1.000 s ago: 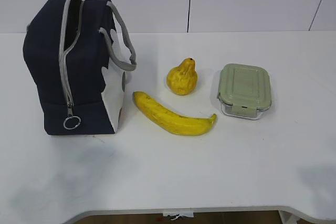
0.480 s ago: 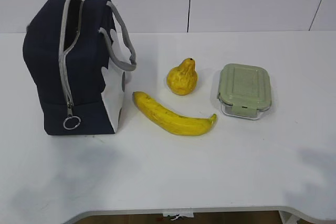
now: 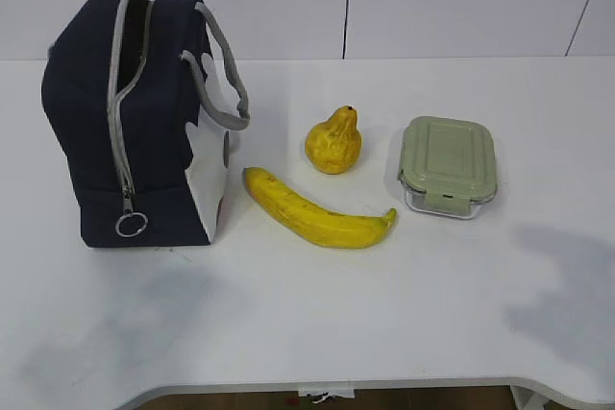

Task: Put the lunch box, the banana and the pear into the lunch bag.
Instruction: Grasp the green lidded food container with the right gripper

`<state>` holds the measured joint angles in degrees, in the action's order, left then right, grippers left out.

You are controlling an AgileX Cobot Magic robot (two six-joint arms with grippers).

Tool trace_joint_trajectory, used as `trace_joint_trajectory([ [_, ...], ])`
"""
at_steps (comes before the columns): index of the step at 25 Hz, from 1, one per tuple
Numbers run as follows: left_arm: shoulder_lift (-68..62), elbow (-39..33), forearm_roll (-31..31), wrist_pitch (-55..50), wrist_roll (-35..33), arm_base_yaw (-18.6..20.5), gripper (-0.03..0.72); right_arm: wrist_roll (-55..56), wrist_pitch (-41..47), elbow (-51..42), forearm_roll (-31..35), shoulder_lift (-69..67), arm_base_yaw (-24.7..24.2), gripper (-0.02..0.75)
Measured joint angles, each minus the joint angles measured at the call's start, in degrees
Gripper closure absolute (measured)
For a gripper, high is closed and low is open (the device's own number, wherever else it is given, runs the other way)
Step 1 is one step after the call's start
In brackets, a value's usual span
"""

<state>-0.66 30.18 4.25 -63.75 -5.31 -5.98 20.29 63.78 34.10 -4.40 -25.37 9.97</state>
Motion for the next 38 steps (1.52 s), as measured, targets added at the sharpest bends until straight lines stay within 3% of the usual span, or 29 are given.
trace_joint_trajectory([
  [10,0.00,0.00,0.00,0.00,0.00,0.00,0.444,0.00,-6.93,4.76,-2.01,-11.48,0.00,0.390],
  [18,0.00,0.00,0.00,0.00,0.00,0.00,0.444,0.00,-7.41,13.43,-6.80,-24.04,-0.23,0.390],
  [27,0.00,0.00,0.00,0.00,0.00,0.00,0.444,-1.22,-10.30,21.64,-7.02,-39.66,-7.98,0.390],
  [29,0.00,0.00,0.00,0.00,0.00,0.00,0.444,-3.83,-10.70,23.01,-4.03,-42.41,-10.39,0.390],
  [32,0.00,0.00,0.00,0.00,0.00,0.00,0.444,-12.10,-11.06,24.78,5.67,-45.98,-15.48,0.390],
  [38,0.00,0.00,0.00,0.00,0.00,0.00,0.444,-35.39,-8.71,25.28,33.16,-52.57,-28.03,0.390],
])
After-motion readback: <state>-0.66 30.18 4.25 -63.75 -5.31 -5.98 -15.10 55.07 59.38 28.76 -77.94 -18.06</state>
